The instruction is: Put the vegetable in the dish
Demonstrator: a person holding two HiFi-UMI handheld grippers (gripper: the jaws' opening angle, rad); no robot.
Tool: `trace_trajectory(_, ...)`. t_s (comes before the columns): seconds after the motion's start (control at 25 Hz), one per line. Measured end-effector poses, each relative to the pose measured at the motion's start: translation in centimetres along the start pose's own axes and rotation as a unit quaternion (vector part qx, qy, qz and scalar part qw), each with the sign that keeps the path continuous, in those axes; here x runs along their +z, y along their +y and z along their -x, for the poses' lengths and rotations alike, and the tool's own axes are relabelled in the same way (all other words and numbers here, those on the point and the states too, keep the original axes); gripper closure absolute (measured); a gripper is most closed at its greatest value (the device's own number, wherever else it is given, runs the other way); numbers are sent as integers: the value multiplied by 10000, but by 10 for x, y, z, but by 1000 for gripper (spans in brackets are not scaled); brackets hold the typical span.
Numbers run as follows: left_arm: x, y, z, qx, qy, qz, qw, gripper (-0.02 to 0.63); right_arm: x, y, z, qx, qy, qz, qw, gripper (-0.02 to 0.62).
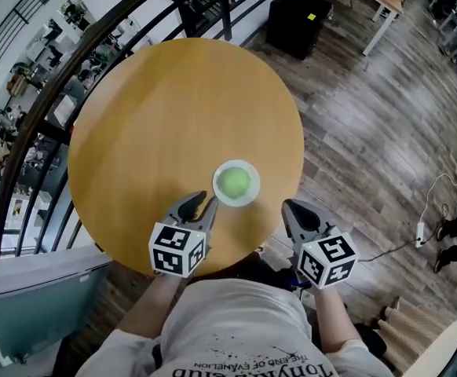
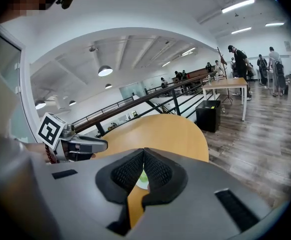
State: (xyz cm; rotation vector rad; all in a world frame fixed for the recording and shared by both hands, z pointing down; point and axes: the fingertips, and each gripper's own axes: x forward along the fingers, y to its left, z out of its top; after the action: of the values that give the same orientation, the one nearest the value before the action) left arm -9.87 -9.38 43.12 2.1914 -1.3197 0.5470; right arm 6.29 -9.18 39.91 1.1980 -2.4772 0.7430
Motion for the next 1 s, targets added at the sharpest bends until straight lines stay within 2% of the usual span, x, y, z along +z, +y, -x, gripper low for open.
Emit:
trace_trajectory(0.12,0,-5,16,-16,-24,-15,10000,537,5,21,0,40,-55,56,10000,571)
trace_trajectory(0.28,3,-22,34,-54,-192,-225,9995,556,16,42,1,104,-171,250,9995,571)
trace_trajectory(0.48,12,-37,36,-138,-357,-165,9991,582,39,41,8,43,-363,274,9990,571)
trace_trajectory(0.68,24,-46,32,-128,-427,-208,9988,583,54,35,14,42,-509,248,9984,571)
trace_trajectory(1.0,20,-52,34,-205,-333,-203,9990,583,44,40,15,145,-432,203,9988,571)
